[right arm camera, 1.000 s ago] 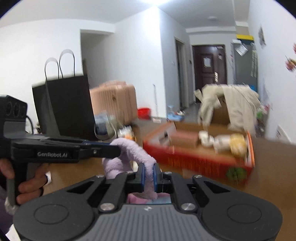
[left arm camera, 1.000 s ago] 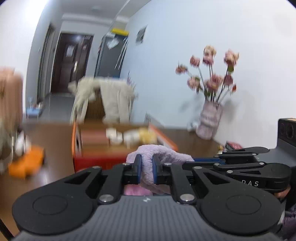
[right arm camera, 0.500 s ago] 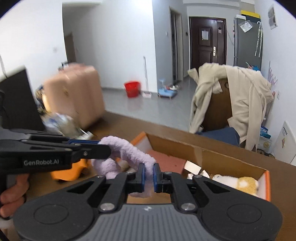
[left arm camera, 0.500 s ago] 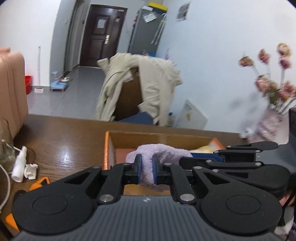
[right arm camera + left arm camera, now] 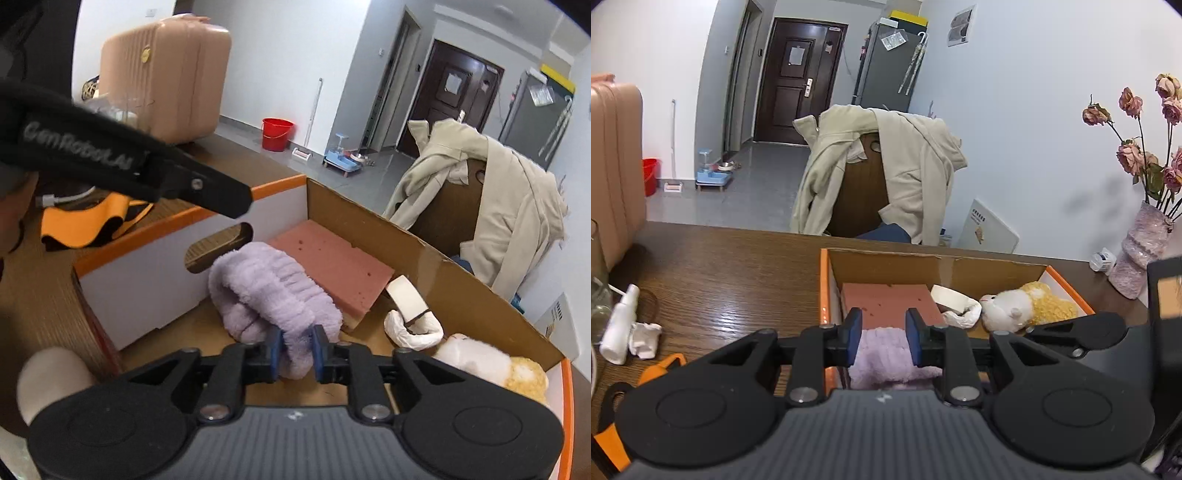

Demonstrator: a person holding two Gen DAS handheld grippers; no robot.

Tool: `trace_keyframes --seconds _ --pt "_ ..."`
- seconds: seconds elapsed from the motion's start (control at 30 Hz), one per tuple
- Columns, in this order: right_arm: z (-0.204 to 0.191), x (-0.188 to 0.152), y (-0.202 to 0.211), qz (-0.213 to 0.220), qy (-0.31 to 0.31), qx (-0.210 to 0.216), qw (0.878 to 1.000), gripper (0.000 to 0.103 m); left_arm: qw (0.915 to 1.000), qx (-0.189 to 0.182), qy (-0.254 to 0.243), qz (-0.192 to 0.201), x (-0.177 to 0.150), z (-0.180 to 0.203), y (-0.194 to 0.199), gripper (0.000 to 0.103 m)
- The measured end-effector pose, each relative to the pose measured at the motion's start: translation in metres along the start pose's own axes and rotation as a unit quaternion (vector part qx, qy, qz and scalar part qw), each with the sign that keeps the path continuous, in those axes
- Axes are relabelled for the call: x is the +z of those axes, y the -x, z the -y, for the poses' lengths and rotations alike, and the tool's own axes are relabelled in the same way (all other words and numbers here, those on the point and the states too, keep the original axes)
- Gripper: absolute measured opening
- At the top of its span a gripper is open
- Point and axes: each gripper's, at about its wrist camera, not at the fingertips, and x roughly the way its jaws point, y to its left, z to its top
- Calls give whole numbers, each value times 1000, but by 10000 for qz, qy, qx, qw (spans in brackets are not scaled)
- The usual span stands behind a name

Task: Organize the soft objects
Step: 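Carry the headband into the red box and open both tools, then move both tools back over the purple knit pouch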

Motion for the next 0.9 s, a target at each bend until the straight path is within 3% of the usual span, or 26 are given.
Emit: trace_keyframes --seconds 0.07,0.2,0.37,0.47,0.6,0.77,0.9 --pt "8 5 12 65 -245 164 9995 38 9999 94 -6 -75 3 6 4 25" --pt "27 13 59 396 -666 145 9969 39 9998 204 16 31 9 14 29 31" --pt "56 5 152 1066 -1297 -42 9858 52 9989 154 -203 391 5 39 87 47" --pt "57 -22 210 1458 -1425 -85 9790 58 9977 -4 -324 594 -11 62 127 65" --pt "47 -76 263 1729 -1461 -53 9740 72 9966 -284 -313 704 -48 93 168 75" --pt "19 -157 280 1395 -1417 -289 9796 73 9973 -406 -317 521 -108 123 192 81" --pt "7 -212 272 983 -1457 -164 9843 73 9987 -363 -123 334 -144 139 196 83"
